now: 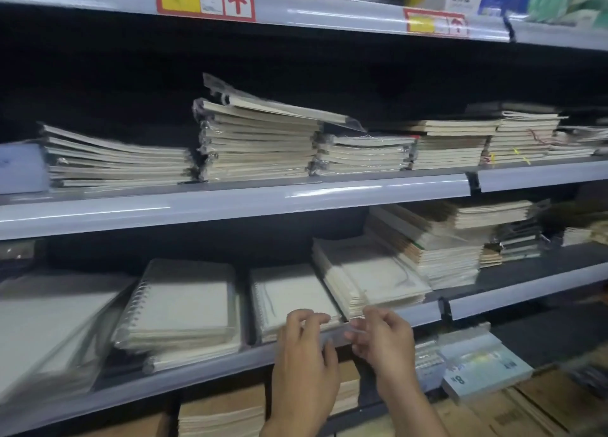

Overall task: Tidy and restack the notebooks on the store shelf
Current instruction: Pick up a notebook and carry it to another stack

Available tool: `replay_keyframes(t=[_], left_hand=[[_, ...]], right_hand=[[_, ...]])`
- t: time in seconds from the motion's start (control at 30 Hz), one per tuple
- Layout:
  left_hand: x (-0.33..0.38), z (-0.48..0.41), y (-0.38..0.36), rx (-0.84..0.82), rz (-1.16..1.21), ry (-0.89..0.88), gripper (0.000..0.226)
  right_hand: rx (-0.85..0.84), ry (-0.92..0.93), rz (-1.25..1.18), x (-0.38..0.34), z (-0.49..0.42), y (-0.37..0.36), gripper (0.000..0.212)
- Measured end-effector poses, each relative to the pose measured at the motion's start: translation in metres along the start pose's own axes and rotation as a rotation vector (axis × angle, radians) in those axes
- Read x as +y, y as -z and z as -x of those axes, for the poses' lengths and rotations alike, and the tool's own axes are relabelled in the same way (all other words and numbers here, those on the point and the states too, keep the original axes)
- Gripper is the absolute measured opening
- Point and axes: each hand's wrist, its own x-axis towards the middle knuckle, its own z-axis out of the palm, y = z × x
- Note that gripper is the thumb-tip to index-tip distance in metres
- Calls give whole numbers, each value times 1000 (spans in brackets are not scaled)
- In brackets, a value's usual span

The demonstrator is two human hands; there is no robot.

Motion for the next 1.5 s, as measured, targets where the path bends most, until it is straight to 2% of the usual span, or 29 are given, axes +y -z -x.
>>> replay_keyframes(t=[0.13, 0.3, 0.4, 0.5, 0.67, 0.87, 0.93, 1.03, 1.17, 1.23, 1.37, 1.43, 1.5], left_hand=[[23, -21, -24, -71, -54, -179, 32], [49, -54, -55, -85, -169, -327, 46], [54, -70, -72, -96, -258, -337, 56], [52, -78, -84, -80, -305, -301, 54], [48, -81, -90, -52, -252, -274, 53], [49, -44, -84, 22, 8, -301, 39], [49, -32, -81, 14, 59, -306, 38], [50, -19, -66, -50, 107, -218, 32], [48, -9, -36, -84, 131, -122, 25], [48, -8, -22, -120, 220, -26, 21], [48, -11, 2, -247, 800, 238, 24], [49, -8, 13, -257, 997, 269, 30], [49, -2, 21, -220, 1086, 296, 38]], right_hand=[[42, -18, -52, -18, -11, 31, 14], [37, -21, -53, -31, -19, 57, 17], [25, -42, -80, -30, -26, 67, 23], [-1, -59, -79, -31, -28, 72, 23], [-24, -52, -74, -33, -23, 73, 16], [19, -17, -117, -36, -15, 71, 27], [15, -13, -164, -35, -7, 66, 23], [22, 14, -227, -30, 5, 62, 10], [67, 119, -198, -29, 20, 56, 14], [82, 236, -97, -27, 31, 51, 7], [91, 517, 286, -13, 50, 36, 17], [70, 596, 386, -7, 59, 25, 20], [56, 623, 501, -2, 64, 15, 26]])
